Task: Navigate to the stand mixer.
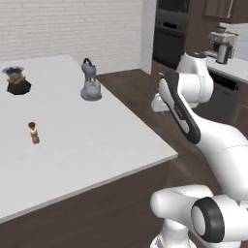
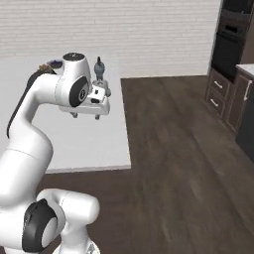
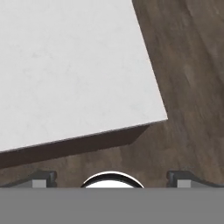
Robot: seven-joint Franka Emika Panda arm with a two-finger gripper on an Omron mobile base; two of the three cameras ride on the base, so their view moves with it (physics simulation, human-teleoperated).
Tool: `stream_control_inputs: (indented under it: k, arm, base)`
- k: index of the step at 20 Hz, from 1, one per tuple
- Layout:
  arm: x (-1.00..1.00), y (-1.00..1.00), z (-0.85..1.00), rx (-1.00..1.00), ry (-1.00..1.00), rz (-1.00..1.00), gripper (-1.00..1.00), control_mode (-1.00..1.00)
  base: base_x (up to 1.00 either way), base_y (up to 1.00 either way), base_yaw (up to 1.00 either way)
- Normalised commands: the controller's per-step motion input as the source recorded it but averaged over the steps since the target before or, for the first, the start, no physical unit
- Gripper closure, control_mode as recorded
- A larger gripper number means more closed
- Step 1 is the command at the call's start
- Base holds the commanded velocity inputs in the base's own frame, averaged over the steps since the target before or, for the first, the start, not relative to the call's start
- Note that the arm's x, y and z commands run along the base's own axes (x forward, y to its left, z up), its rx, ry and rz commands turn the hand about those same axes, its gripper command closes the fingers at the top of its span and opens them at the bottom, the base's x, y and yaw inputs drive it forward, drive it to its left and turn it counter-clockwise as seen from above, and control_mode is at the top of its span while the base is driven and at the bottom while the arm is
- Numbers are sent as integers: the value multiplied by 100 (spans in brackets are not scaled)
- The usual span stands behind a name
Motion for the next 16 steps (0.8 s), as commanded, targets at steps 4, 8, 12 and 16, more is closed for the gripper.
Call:
stream_control_inputs:
  k: [4, 8, 12, 16]
  arm:
    - [0, 0, 0, 0, 0, 0, -100, 100]
    - [0, 0, 0, 0, 0, 0, -100, 100]
    - [0, 0, 0, 0, 0, 0, -100, 100]
    - [0, 0, 0, 0, 0, 0, -100, 100]
  base:
    - [50, -100, 45]
    - [49, -100, 45]
    - [48, -100, 45]
    - [47, -100, 46]
